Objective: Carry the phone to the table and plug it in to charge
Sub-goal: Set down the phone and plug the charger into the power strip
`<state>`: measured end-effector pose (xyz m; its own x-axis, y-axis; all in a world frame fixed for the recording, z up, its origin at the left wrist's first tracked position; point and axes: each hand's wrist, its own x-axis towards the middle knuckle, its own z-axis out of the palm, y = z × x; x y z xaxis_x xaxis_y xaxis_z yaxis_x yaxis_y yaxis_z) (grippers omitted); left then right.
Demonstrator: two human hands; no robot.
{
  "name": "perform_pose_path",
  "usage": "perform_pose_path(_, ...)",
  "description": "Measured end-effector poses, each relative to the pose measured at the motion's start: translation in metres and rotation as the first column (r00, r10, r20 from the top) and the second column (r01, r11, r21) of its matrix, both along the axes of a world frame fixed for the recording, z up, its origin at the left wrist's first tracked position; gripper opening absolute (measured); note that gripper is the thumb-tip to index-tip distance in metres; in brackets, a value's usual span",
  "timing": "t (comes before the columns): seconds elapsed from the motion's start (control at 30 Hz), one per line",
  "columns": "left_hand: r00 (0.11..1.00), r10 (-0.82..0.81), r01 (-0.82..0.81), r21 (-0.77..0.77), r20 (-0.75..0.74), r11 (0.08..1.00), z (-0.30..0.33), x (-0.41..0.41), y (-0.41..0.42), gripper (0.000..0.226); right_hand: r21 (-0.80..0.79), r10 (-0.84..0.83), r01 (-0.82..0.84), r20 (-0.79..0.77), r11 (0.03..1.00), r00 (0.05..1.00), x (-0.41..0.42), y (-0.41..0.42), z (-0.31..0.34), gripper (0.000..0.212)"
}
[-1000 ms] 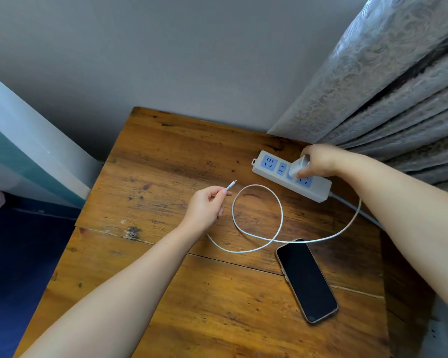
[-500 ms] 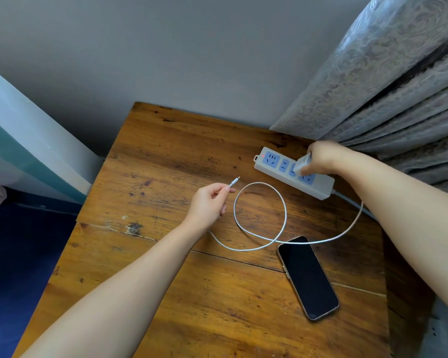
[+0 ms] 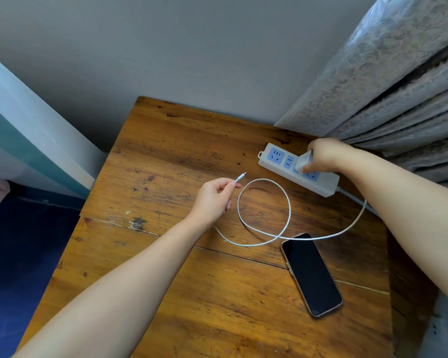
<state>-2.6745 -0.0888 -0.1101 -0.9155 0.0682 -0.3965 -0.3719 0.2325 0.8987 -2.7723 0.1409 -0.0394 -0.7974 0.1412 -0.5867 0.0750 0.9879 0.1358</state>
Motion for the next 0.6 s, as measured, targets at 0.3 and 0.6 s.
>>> perform_pose_path(0.3, 1.000, 0.007, -0.007, 0.003, 0.002, 1.000, -0.001, 0.007, 0.001, 0.024, 0.144, 0.050, -0.054, 0.029, 0.988, 0.998, -0.001, -0.021, -0.012, 0.037)
perform_pose_path(0.6, 0.999, 0.034, -0.032, 0.157, -0.010, 0.987, 0.024, 0.017, 0.013, 0.026, 0.057, 0.208, -0.200, -0.300, 0.978, 0.931, 0.032, -0.024, -0.011, 0.057)
